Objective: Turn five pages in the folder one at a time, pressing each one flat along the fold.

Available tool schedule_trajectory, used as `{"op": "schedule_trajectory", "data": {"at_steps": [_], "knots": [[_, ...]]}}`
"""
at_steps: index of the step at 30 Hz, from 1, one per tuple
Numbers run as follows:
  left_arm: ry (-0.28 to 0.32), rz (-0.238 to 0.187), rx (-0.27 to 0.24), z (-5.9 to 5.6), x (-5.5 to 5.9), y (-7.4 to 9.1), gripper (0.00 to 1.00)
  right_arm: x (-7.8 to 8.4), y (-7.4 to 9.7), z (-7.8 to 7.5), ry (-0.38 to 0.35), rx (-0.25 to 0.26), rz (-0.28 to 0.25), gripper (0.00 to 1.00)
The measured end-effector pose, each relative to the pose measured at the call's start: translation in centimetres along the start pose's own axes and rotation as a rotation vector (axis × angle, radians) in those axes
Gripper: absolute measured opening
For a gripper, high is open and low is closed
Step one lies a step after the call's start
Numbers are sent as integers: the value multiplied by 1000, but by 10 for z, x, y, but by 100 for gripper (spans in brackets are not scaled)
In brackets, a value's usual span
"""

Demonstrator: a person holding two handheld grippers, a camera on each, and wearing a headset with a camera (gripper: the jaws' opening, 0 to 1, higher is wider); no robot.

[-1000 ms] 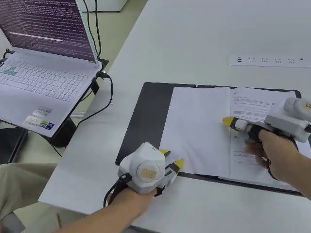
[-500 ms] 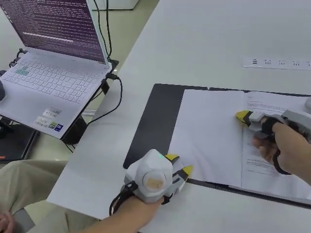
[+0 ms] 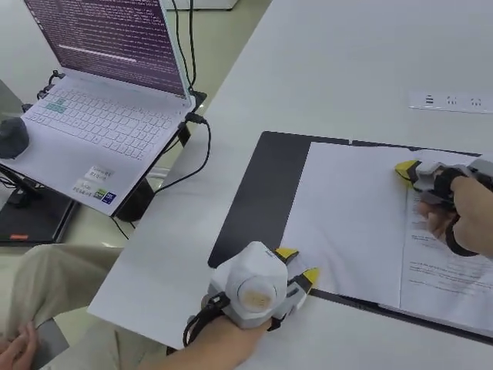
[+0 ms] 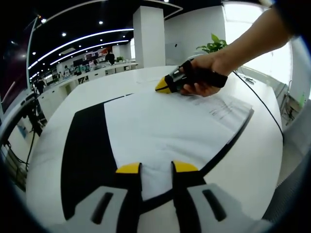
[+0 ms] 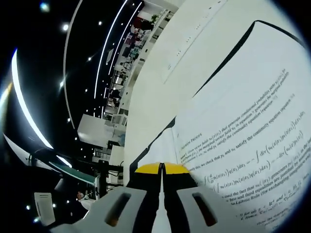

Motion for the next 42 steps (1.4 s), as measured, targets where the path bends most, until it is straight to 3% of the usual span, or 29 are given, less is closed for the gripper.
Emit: {"op": "schedule_trajectory", "data": {"at_steps": [15,21,31,36,42], "knots": [[-1,1,-1,2,1,-1,22,-30,-21,0,-135,-5,-118,0],[-1,0,-1,1,1,-1,22,-32,-23,-1,-144,-4,-119,0],[-1,1,-1,1,1,-2,22,-15,-14,-4,-143,-21,-38,0],[6,5,-2,0,1,-1,22,4,-4,-3,-137,-43,20,0],[9,7,-3,0,1,-1,22,17,8,-4,-152,-60,31,0]]}}
Point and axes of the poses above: the centre of the closed fingertips' face, and the gripper's own axes: y roughly backward along the fingers, z roughly to its left, x roughly out of its underside, the point moved 4 cm from there along y, roughly backward along the fingers
